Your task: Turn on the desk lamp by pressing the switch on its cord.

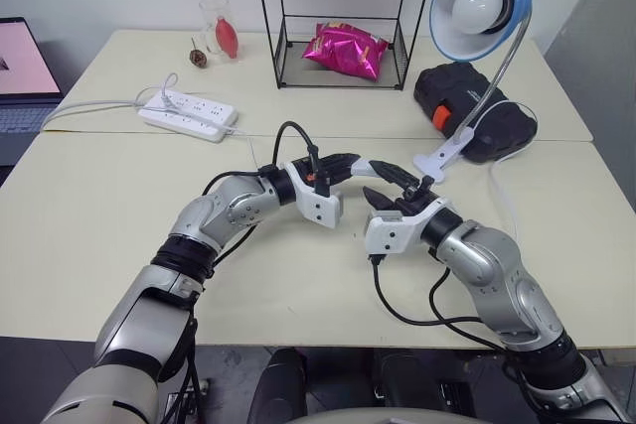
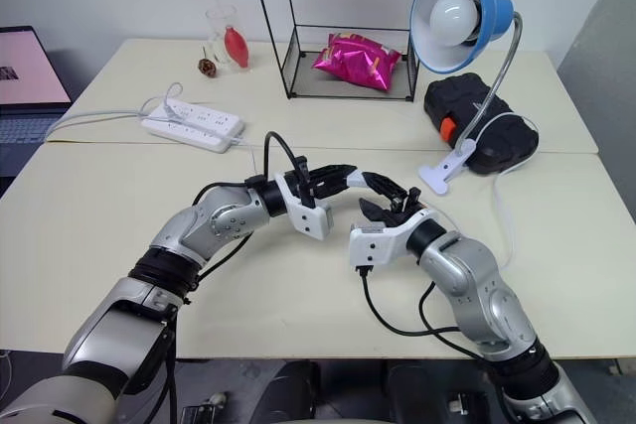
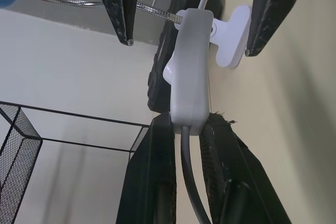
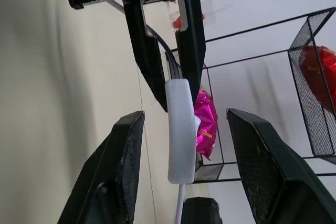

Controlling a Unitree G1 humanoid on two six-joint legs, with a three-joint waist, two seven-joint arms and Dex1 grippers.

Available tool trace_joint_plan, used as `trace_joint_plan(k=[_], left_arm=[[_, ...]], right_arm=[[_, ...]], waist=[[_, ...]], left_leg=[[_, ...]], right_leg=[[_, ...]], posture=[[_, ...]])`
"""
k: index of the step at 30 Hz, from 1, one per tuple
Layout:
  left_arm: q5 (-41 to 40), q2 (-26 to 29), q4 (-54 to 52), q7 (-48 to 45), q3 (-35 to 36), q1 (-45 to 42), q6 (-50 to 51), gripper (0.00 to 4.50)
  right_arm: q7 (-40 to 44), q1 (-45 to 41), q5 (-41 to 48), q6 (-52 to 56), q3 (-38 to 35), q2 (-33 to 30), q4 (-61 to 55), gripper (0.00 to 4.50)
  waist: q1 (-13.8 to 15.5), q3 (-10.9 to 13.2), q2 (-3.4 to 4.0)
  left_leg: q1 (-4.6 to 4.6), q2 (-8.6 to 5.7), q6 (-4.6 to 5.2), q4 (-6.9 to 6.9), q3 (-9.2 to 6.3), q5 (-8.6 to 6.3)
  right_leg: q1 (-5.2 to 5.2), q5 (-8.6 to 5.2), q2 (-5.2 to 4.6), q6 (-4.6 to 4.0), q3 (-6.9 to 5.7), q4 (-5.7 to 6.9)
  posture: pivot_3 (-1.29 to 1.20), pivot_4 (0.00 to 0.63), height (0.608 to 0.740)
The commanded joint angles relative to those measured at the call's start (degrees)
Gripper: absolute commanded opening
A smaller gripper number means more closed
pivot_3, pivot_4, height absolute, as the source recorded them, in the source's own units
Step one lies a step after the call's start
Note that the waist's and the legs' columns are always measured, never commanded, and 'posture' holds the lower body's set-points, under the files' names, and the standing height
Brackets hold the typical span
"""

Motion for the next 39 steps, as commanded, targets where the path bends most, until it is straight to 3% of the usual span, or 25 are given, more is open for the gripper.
trace_joint_plan(k=[1,19,23,29,39], left_arm=[[-1.0,-0.3,-1.7,1.1,0.4,-0.7,-0.3,0.34],[-1.0,-0.1,-2.3,0.9,0.4,-0.4,-0.3,0.34],[-0.9,-0.1,-2.5,0.9,0.5,-0.2,-0.3,0.34],[-0.9,-0.1,-2.8,0.8,0.6,0.0,-0.2,0.34],[-0.9,0.0,-2.9,0.8,0.7,0.1,-0.2,0.34]], right_arm=[[0.6,-1.9,-1.2,1.1,-0.1,0.4,0.4,2.59],[0.8,-4.0,-1.5,3.1,1.6,3.0,4.3,2.59],[0.7,-3.9,-1.0,3.5,1.5,3.2,4.5,1.59],[-0.1,-4.2,-0.4,3.3,1.1,3.3,4.6,0.47],[-0.9,-4.5,-0.7,1.2,1.4,2.2,5.1,0.44]], waist=[[0.0,0.0,0.0],[0.0,0.0,0.0],[0.0,0.0,0.0],[0.0,0.0,0.0],[0.0,0.0,0.0]], left_leg=[[0.0,0.0,0.0,0.0,0.0,0.0],[0.0,0.0,0.0,0.01,-0.01,0.0],[0.0,0.0,0.0,0.0,-0.01,0.0],[0.0,0.0,0.0,0.0,-0.01,0.0],[0.0,0.0,0.0,0.0,-0.01,0.0]], right_leg=[[0.0,0.0,0.0,0.0,0.0,0.0],[0.0,0.0,0.0,0.0,0.0,0.01],[0.0,0.0,0.0,0.0,0.0,0.0],[0.0,0.0,0.0,0.0,-0.01,0.01],[0.0,0.0,0.0,0.0,-0.01,0.01]], posture=[[0.0,0.15,0.74],[0.0,0.15,0.74],[0.0,0.15,0.74],[0.0,0.15,0.74],[0.0,0.15,0.74]])
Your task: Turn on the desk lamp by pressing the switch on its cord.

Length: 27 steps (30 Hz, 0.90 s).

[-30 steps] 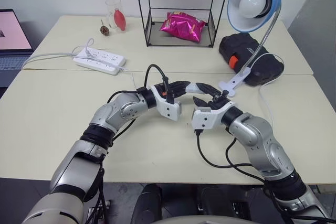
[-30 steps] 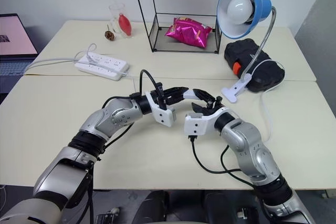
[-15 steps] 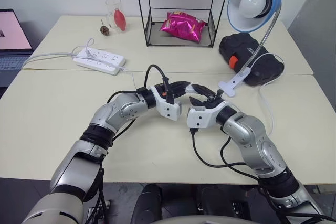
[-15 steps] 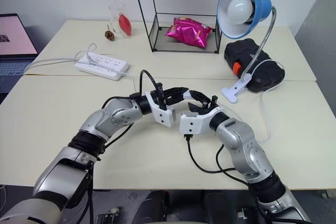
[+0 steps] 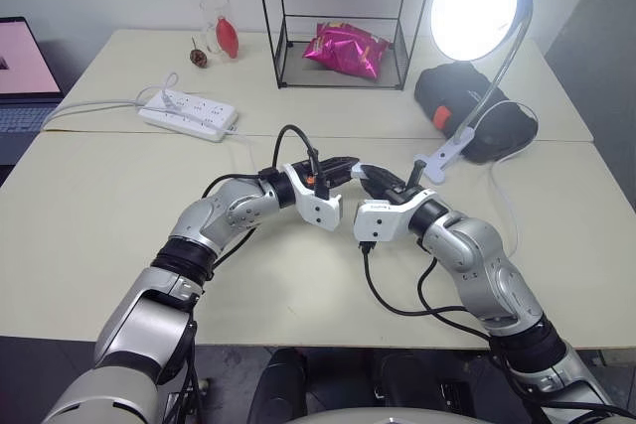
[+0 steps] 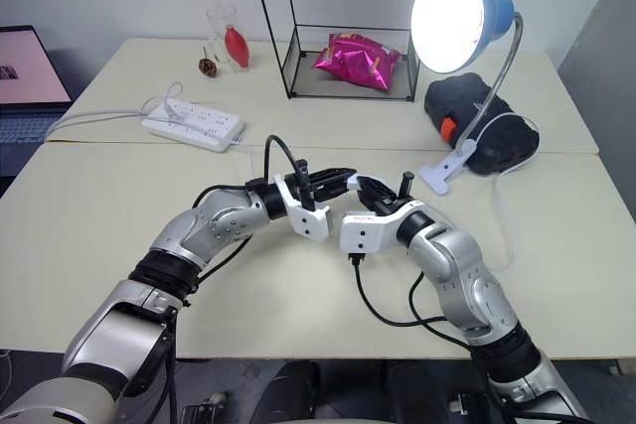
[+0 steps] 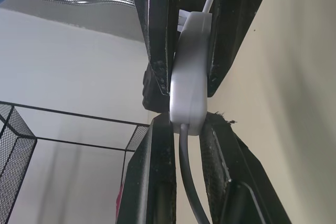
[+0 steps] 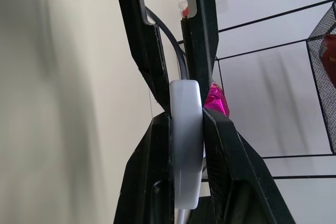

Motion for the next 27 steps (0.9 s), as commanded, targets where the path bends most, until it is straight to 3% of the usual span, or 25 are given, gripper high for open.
trace_joint_plan(k=[1,5,7,8,18,27], left_arm=[[-1.2,0.0,-2.8,1.0,0.7,-0.6,-0.1,0.34],[-1.2,0.0,-2.7,1.0,0.7,-0.6,-0.1,0.34],[-1.2,0.0,-2.7,1.0,0.7,-0.6,-0.2,0.34],[-1.2,0.0,-2.6,1.0,0.8,-0.6,-0.2,0.34],[-1.0,0.1,-1.7,1.3,0.6,-0.8,0.0,0.34],[-0.4,0.1,0.4,2.2,0.2,-1.1,-0.4,0.34]], right_arm=[[-0.9,-0.5,1.2,-1.5,-0.8,-0.5,-0.4,0.44],[-1.1,0.2,2.7,-2.0,-1.2,-0.4,-0.9,0.44],[-0.8,0.8,3.6,-1.6,-1.6,-0.1,-1.3,1.15],[-1.0,0.9,3.5,-1.8,-1.6,-0.3,-1.5,1.23],[-1.2,6.2,4.0,-4.1,-3.4,-4.1,-6.5,3.54],[-0.1,12.2,7.7,-5.2,-7.8,-7.1,-13.2,3.55]], waist=[[0.0,0.0,0.0],[0.0,0.0,0.0],[0.0,0.0,0.0],[0.0,0.0,0.0],[0.0,0.0,0.0],[0.0,0.0,0.0]], left_leg=[[0.0,0.0,0.0,0.0,0.0,0.0],[0.0,0.0,0.0,0.0,0.0,0.0],[0.0,0.0,0.0,0.0,0.0,0.0],[0.0,0.0,0.0,0.0,0.0,0.0],[0.0,0.0,0.0,0.0,0.0,0.0],[0.01,0.0,0.0,0.0,0.0,0.0]], right_leg=[[0.0,0.0,0.0,0.0,0.0,0.0],[0.0,0.0,0.0,0.0,0.0,0.0],[0.0,0.0,0.0,0.0,0.0,0.0],[0.0,0.0,0.0,0.0,0.0,0.0],[0.0,0.0,0.0,0.0,0.0,-0.01],[0.01,0.0,0.0,0.01,0.01,0.0]], posture=[[0.0,0.15,0.74],[0.0,0.15,0.74],[0.0,0.15,0.74],[0.0,0.15,0.74],[0.0,0.15,0.74],[0.0,0.15,0.74]])
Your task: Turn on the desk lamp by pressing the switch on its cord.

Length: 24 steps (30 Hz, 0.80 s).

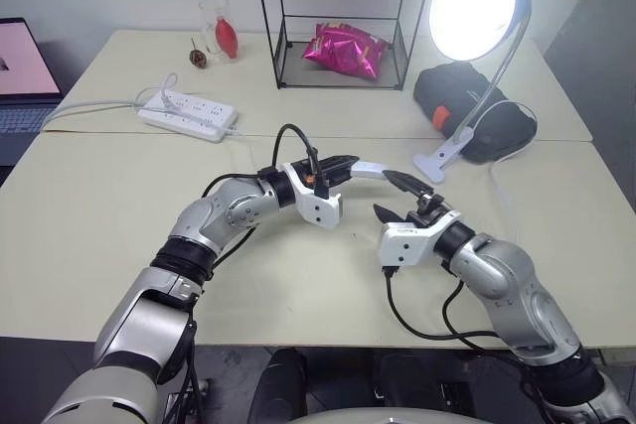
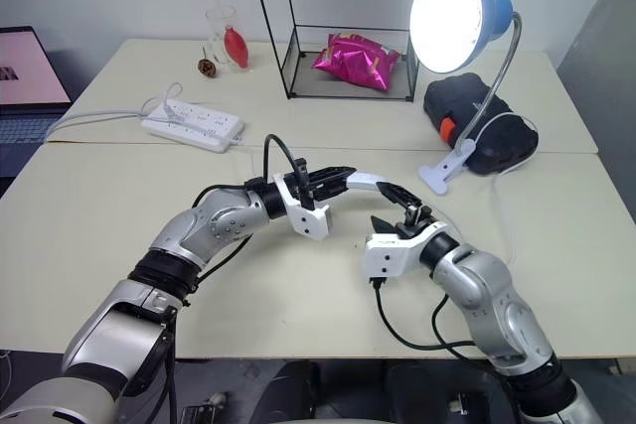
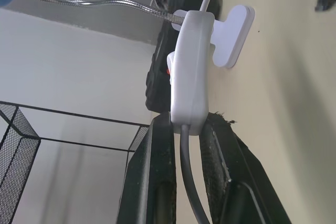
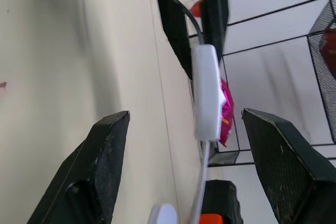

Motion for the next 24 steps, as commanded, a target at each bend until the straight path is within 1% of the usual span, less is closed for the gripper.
trace_joint_plan(k=[1,5,14,24], left_arm=[[-0.2,0.0,0.3,1.6,0.0,-1.1,-0.5,0.34],[0.1,0.0,1.9,2.2,-0.3,-1.1,-0.8,0.34],[0.9,-0.3,4.4,3.0,-0.9,-1.1,-0.8,0.34],[1.0,-1.4,5.8,2.3,-2.7,0.4,-0.1,0.34]], right_arm=[[0.7,1.6,2.7,-1.0,-2.4,-0.6,-4.8,3.55],[2.2,3.6,6.5,-1.1,-3.5,-1.0,-6.6,3.55],[2.4,5.3,9.1,-0.4,-5.4,-1.6,-6.2,3.55],[3.2,4.6,12.1,0.5,-7.4,-2.5,-5.1,3.55]], waist=[[0.0,0.0,0.0],[0.0,0.0,0.0],[0.0,0.0,0.0],[0.0,0.0,0.0]], left_leg=[[0.0,0.0,0.0,0.0,0.0,0.0],[0.0,0.0,0.0,0.0,0.01,0.0],[0.01,0.0,0.0,0.0,0.02,0.0],[0.03,0.0,0.0,0.0,0.02,0.0]], right_leg=[[0.0,0.0,0.0,0.0,0.0,-0.01],[0.0,0.0,0.0,0.0,0.01,-0.01],[0.02,0.0,0.0,0.0,0.01,-0.02],[0.03,0.0,0.0,0.0,0.01,-0.01]], posture=[[0.0,0.15,0.74],[0.0,0.15,0.74],[0.0,0.15,0.74],[0.0,0.15,0.74]])
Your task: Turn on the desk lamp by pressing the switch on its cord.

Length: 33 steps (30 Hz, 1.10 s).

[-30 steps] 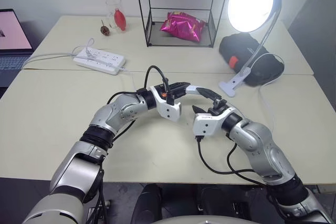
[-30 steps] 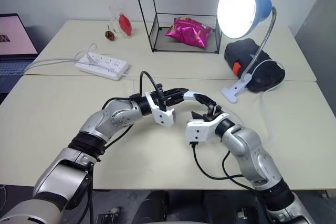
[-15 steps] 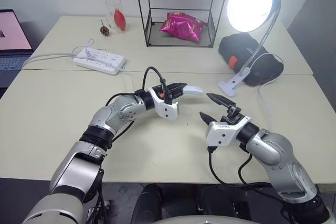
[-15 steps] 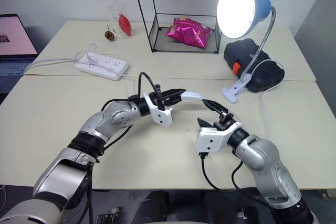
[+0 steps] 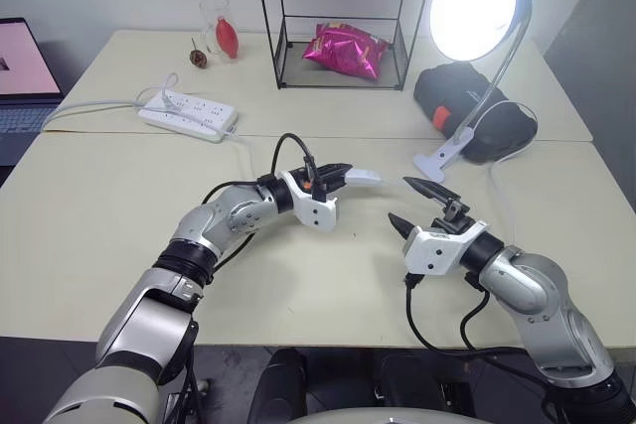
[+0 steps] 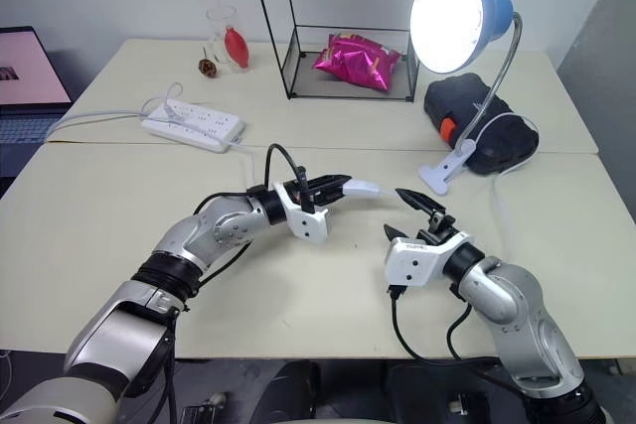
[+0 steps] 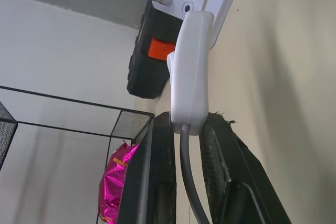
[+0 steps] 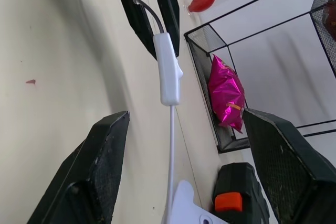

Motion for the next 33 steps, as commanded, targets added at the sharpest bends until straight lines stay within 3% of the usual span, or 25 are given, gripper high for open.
trace_joint_plan(k=[1,7,9,16,23,26,29,33], left_arm=[[-0.2,-0.7,0.5,0.5,-0.9,0.0,0.0,0.34],[-1.0,-1.5,2.4,0.0,-1.8,0.0,0.1,0.34],[-1.5,-1.9,2.8,-0.8,-1.9,0.3,0.2,1.05],[-5.2,-1.8,2.9,-5.3,-1.6,2.3,0.7,2.41],[-19.8,1.3,-7.4,-17.5,2.1,9.2,6.0,3.82],[-27.7,2.5,-16.1,-21.8,5.6,12.6,13.4,4.43],[-33.4,4.0,-23.8,-25.2,8.6,15.3,21.0,4.43],[-48.4,8.6,-38.2,-32.2,13.9,22.1,42.1,4.43]], right_arm=[[0.2,-1.0,1.5,0.3,-1.9,-0.4,-1.0,3.55],[0.1,-1.2,1.8,1.0,-1.8,-0.1,-0.8,3.55],[0.1,-1.2,1.9,1.3,-1.7,-0.2,-0.9,3.55],[-0.1,-1.8,1.9,1.7,-1.6,0.0,-0.5,3.55],[0.1,-2.3,2.9,1.5,-2.1,-0.4,-0.1,3.55],[0.5,-2.5,3.8,1.1,-2.1,-0.6,0.3,3.55],[0.8,-2.8,5.2,0.8,-2.4,-0.9,1.1,3.55],[5.0,-3.1,13.1,3.9,-3.4,-0.3,1.7,3.55]], waist=[[0.0,0.0,0.0],[0.0,0.0,0.0],[0.0,0.0,0.0],[0.0,0.0,0.0],[-0.2,0.0,0.02],[-0.1,0.0,0.02],[0.0,0.0,0.02],[-0.3,0.0,0.03]], left_leg=[[0.0,0.0,0.0,0.01,0.0,0.0],[0.0,0.0,0.0,0.0,0.0,0.0],[0.0,0.0,0.0,0.0,0.0,0.0],[0.0,0.0,0.0,0.0,0.01,0.0],[0.07,0.03,0.0,-0.02,0.05,0.0],[0.08,0.06,0.0,-0.01,0.03,0.0],[0.1,0.07,0.0,0.01,0.01,0.0],[0.18,0.07,0.0,-0.01,0.03,0.0]], right_leg=[[0.0,0.0,0.0,0.0,0.0,0.0],[0.01,0.0,0.0,0.0,0.0,0.0],[0.01,0.0,0.0,0.0,0.0,0.0],[0.0,0.0,0.0,0.0,0.0,0.0],[0.03,0.0,0.0,-0.01,0.05,0.01],[0.03,-0.01,0.01,-0.02,0.04,0.04],[0.06,-0.01,0.02,-0.03,0.03,0.06],[0.11,-0.03,0.02,-0.05,0.03,0.06]], posture=[[0.0,0.15,0.74],[0.0,0.15,0.74],[0.0,0.15,0.74],[0.0,0.15,0.74],[0.0,0.15,0.74],[0.0,0.15,0.74],[0.0,0.15,0.74],[0.0,0.15,0.74]])
